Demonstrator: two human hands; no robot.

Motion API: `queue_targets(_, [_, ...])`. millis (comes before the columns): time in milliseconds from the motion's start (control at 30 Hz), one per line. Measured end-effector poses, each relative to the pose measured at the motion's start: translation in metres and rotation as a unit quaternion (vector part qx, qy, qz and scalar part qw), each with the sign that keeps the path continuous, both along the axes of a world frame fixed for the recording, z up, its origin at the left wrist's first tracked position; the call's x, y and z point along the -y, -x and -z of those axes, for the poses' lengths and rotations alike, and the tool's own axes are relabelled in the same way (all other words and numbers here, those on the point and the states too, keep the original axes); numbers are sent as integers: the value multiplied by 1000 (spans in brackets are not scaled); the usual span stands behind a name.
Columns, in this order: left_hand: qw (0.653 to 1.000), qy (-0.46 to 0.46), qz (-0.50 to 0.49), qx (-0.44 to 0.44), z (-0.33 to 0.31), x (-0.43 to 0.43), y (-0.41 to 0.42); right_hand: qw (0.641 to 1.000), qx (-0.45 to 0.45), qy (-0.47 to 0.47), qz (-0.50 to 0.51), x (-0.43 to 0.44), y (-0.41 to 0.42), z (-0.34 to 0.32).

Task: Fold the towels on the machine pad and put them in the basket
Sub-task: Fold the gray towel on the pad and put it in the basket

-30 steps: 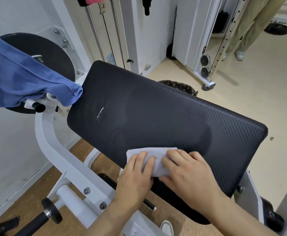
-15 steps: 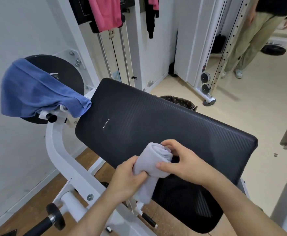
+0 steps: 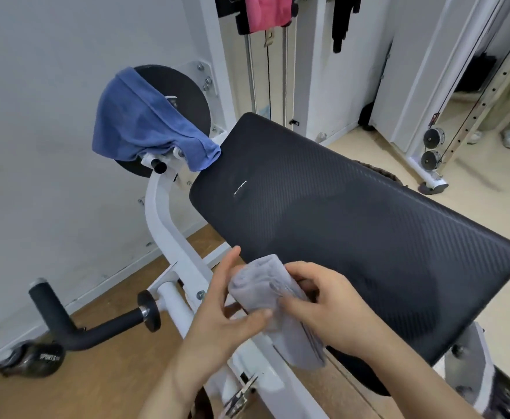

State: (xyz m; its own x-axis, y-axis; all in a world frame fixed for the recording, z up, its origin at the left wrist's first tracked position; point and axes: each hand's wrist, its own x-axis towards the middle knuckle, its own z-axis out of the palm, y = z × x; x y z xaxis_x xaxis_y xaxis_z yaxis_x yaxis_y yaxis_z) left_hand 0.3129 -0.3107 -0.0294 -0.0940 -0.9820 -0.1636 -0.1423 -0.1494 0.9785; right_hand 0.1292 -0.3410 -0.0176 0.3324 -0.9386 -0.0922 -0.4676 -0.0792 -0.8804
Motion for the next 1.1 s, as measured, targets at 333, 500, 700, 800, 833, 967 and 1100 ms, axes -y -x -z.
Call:
queue_targets(333, [928, 204, -3, 311, -4, -53, -26, 967, -131, 125, -181, -59, -44, -13])
queue_targets(500, [928, 242, -91, 267, 0, -105, -24, 967, -154, 177, -99, -121, -58, -13])
queue_targets(700, [864, 352, -171, 317, -17, -170, 0, 980, 67, -19, 185, -220, -33, -31])
queue_targets(800, [831, 433, -109, 333, -20, -200, 26, 918, 230, -265, 184, -250, -9, -34])
queue_targets(833, [806, 474, -71, 347, -18, -209, 35, 896, 272, -298, 187, -255, -4, -33])
queue_targets(967, [745, 581, 27, 329, -11, -242, 84, 900, 282, -210, 258, -276, 33, -33])
queue_targets(1100, [757, 567, 100, 310, -7, -257, 121, 941, 206, -98, 252, -301, 77, -38])
